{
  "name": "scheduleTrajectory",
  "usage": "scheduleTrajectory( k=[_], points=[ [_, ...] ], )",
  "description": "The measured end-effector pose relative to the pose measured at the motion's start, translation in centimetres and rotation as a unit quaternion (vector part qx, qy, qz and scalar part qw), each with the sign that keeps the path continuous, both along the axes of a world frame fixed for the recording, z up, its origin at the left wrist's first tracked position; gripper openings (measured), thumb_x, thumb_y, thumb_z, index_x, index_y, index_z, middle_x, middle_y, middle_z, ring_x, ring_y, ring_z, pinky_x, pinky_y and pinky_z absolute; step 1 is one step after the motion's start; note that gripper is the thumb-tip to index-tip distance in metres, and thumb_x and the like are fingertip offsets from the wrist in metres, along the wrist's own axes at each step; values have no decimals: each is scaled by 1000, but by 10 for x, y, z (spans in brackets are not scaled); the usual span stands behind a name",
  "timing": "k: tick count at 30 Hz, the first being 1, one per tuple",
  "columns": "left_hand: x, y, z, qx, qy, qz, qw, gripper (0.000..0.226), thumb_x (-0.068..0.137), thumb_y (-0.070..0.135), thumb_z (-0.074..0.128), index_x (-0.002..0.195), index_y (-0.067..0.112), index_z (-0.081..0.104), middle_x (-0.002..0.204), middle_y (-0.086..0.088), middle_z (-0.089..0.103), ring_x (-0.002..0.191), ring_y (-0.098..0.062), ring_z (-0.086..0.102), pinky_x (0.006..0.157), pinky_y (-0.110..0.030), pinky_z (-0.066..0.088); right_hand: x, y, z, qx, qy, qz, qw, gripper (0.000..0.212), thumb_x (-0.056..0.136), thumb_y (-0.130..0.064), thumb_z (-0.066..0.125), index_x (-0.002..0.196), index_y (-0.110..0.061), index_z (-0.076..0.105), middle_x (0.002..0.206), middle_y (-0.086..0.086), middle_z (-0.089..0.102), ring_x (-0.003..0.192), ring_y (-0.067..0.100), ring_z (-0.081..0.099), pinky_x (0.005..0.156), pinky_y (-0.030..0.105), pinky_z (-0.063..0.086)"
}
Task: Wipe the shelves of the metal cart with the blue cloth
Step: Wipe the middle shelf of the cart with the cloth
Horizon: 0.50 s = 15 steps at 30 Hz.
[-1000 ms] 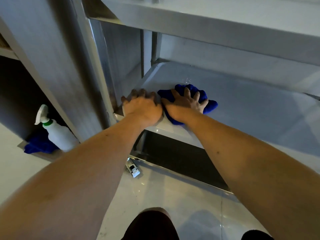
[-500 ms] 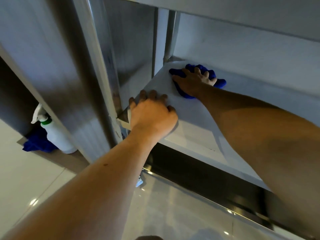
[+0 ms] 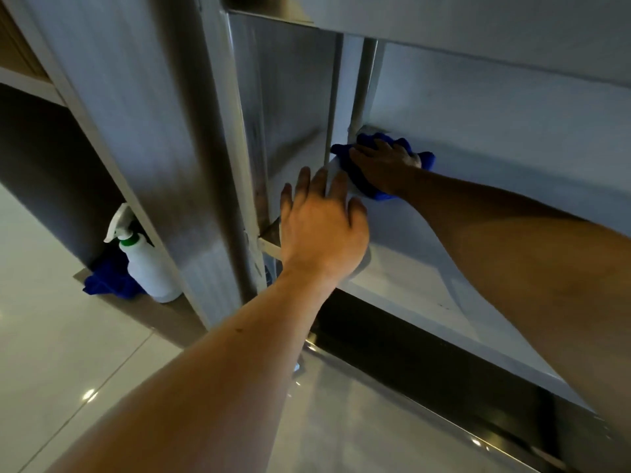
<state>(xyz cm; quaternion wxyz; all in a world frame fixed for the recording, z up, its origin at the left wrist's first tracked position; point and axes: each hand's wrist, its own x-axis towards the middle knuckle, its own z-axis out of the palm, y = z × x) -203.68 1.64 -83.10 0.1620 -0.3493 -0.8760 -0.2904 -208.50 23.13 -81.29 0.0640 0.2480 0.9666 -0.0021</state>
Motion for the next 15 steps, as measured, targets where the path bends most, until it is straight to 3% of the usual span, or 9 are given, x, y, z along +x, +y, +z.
scheduleTrajectory(
  k=[5,8,10,15],
  points=[
    [0,-1,3,39,-37,-11,998,60,96,53,19,142,24,44,147,-7,48,141,-29,35,115,-55,26,29,-51,-3,-38,41,44,997,63,96,-58,45,154,-51,20,166,0,18,150,36,17,115,67,19],
    [1,-5,3,70,-51,-4,996,61,98,55,17,143,26,44,149,-10,46,142,-30,34,116,-55,26,57,-81,-2,-72,87,56,992,53,94,-41,54,146,-41,42,155,1,37,144,33,30,116,65,22],
    [1,-7,5,84,-67,-13,994,64,96,58,15,141,26,46,148,-9,47,140,-28,37,114,-54,30,76,-97,0,-98,107,60,988,49,93,-45,51,141,-39,46,149,-2,43,141,31,33,116,64,20],
    [-5,-15,17,194,-132,-9,972,57,97,51,23,129,17,56,127,-10,59,119,-23,54,101,-49,43,119,-126,0,-104,90,75,988,67,88,-68,31,153,-53,23,168,-3,15,153,34,7,118,65,3]
  ],
)
